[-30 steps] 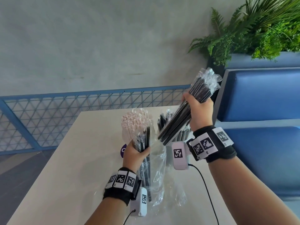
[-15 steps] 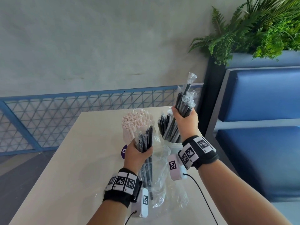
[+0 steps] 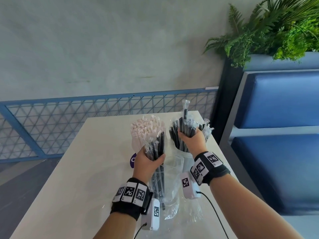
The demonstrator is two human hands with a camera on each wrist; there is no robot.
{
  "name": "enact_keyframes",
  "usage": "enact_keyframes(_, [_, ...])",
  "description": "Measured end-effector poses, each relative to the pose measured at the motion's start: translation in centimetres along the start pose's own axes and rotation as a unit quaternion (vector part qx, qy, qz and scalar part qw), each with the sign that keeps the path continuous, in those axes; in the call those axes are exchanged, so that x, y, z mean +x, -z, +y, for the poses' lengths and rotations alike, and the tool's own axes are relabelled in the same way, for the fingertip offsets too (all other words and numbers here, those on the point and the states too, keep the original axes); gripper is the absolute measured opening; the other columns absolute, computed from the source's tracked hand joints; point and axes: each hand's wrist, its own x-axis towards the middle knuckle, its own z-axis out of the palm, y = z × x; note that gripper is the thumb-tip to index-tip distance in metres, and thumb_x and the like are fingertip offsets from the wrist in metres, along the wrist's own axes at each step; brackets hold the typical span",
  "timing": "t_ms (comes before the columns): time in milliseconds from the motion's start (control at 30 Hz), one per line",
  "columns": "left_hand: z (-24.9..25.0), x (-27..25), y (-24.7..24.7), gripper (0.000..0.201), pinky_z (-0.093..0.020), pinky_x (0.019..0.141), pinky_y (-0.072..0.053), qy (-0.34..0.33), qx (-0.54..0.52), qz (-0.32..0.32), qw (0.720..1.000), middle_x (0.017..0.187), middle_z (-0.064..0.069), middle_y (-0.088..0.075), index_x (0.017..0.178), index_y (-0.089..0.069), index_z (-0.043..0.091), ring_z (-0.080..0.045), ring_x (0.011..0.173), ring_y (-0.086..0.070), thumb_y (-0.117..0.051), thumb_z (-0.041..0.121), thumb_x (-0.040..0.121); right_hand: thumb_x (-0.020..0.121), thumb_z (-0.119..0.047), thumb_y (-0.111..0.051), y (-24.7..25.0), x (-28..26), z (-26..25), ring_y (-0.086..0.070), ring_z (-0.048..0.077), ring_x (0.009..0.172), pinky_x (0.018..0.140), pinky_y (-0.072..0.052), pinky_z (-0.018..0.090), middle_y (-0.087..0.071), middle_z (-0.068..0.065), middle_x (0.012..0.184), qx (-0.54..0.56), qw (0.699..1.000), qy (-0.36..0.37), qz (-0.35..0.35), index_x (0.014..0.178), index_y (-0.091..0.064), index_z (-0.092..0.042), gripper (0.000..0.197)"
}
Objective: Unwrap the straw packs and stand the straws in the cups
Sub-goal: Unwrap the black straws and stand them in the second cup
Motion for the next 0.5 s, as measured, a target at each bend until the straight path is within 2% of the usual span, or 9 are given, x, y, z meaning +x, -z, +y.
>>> enact_keyframes(100, [0.0, -0.1, 0.2, 0.031, -0.018, 0.074, -0.050, -0.009, 0.000, 0.001, 1.000, 0.086, 0.011, -0.065, 0.093, -0.059, 0.023, -0.011, 0.084, -0.064, -0.079, 0.012, 0.071, 0.080, -0.016, -0.071, 0.2, -0.2, 0.8, -0.063, 0.029, 0.100, 0.081, -0.047, 0.027, -0.068, 0.015, 0.105, -0.045, 0.999, -0.018, -0.020, 0.109, -0.060, 0.000, 0.035])
enact_keyframes(167, [0.1, -0.1, 0.3, 0.031, -0.019, 0.075, -0.049, -0.011, 0.000, 0.000, 1.000, 0.086, 0.012, -0.065, 0.093, -0.059, 0.023, -0.009, 0.083, -0.064, -0.078, 0.012, 0.072, 0.079, -0.016, -0.072, 0.3, -0.3, 0.7, -0.061, 0.030, 0.103, 0.082, -0.044, 0.026, -0.066, 0.015, 0.108, -0.073, 0.996, -0.021, -0.035, 0.111, -0.058, -0.001, 0.039])
enact_keyframes(233, [0.2, -0.1, 0.4, 0.033, -0.021, 0.076, -0.048, -0.010, 0.002, 0.001, 1.000, 0.086, 0.013, -0.064, 0.096, -0.058, 0.022, -0.005, 0.082, -0.063, -0.079, 0.013, 0.072, 0.075, -0.018, -0.076, 0.6, -0.5, 0.1, -0.061, 0.026, 0.103, 0.082, -0.044, 0.026, -0.066, 0.010, 0.108, -0.063, 0.998, -0.011, -0.008, 0.115, -0.056, -0.006, 0.046])
enact_keyframes(300, [0.3, 0.0, 0.6, 0.034, -0.023, 0.078, -0.048, -0.007, 0.001, 0.001, 1.000, 0.086, 0.014, -0.064, 0.097, -0.058, 0.022, -0.005, 0.082, -0.062, -0.079, 0.013, 0.072, 0.072, -0.019, -0.078, 0.9, -0.8, -1.3, -0.060, 0.014, 0.095, 0.077, -0.045, 0.020, -0.061, -0.002, 0.104, -0.015, 0.997, 0.046, 0.052, 0.120, -0.051, -0.015, 0.055])
enact_keyframes(367, [0.3, 0.0, 0.7, 0.035, -0.024, 0.082, -0.049, -0.005, -0.001, 0.000, 1.000, 0.087, 0.012, -0.064, 0.098, -0.058, 0.021, -0.008, 0.084, -0.063, -0.079, 0.014, 0.072, 0.073, -0.013, -0.076, 1.0, -1.0, -2.8, -0.057, 0.005, 0.091, 0.074, -0.043, 0.011, -0.056, -0.008, 0.107, 0.023, 0.986, 0.145, 0.080, 0.125, -0.043, -0.022, 0.062])
enact_keyframes(433, [0.3, 0.0, 0.7, 0.034, -0.022, 0.080, -0.049, -0.005, -0.005, -0.002, 1.000, 0.087, 0.012, -0.064, 0.098, -0.058, 0.021, -0.006, 0.084, -0.063, -0.078, 0.012, 0.072, 0.076, -0.005, -0.069, 0.8, -0.5, -4.0, -0.054, 0.004, 0.101, 0.085, -0.041, 0.006, -0.052, -0.006, 0.119, -0.017, 0.967, 0.244, 0.069, 0.130, -0.042, -0.024, 0.064])
enact_keyframes(467, [0.3, 0.0, 0.7, 0.033, -0.019, 0.078, -0.049, -0.007, -0.008, -0.003, 1.000, 0.086, 0.013, -0.064, 0.096, -0.058, 0.022, -0.005, 0.083, -0.062, -0.078, 0.011, 0.072, 0.078, -0.002, -0.064, 0.7, -0.2, -4.4, -0.050, 0.005, 0.108, 0.091, -0.036, 0.004, -0.050, -0.003, 0.125, -0.074, 0.955, 0.283, 0.055, 0.131, -0.044, -0.023, 0.060])
enact_keyframes(500, [0.3, 0.0, 0.7, 0.033, -0.016, 0.075, -0.048, -0.010, -0.009, -0.005, 1.000, 0.086, 0.013, -0.064, 0.095, -0.058, 0.023, -0.003, 0.082, -0.062, -0.078, 0.010, 0.072, 0.081, -0.001, -0.059, 0.5, 0.2, -4.3, -0.048, 0.009, 0.114, 0.098, -0.033, 0.005, -0.049, 0.000, 0.129, -0.129, 0.942, 0.309, 0.034, 0.131, -0.047, -0.020, 0.054])
